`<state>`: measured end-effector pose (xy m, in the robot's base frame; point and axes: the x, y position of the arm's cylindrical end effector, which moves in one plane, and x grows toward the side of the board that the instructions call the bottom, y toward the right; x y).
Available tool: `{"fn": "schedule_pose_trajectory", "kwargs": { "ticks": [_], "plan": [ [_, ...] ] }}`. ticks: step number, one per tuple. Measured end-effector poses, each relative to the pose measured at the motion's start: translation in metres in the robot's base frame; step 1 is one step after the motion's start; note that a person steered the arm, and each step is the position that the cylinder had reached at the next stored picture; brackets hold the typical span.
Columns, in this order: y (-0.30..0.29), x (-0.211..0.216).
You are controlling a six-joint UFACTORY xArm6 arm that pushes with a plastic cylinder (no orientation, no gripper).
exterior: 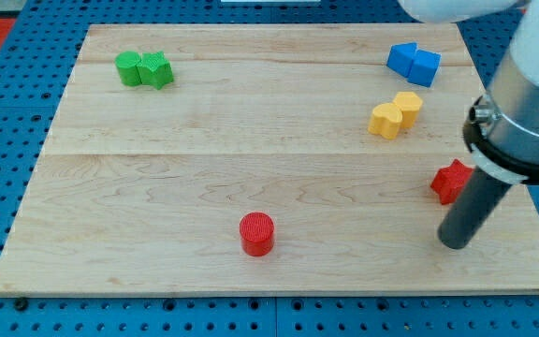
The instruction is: Separate the yellow blocks from each other
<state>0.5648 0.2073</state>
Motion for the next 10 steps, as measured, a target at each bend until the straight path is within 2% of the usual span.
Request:
{"fn": "schedule_pose_trajectory", "kwargs": {
  "ticks": [1,2,3,5,10],
  "plan": [
    [0.064,0.0],
    [0.067,-0.005],
    [0.07,-0.049],
    [0.07,-0.061],
    [-0.011,-0.061]
  ]
}}
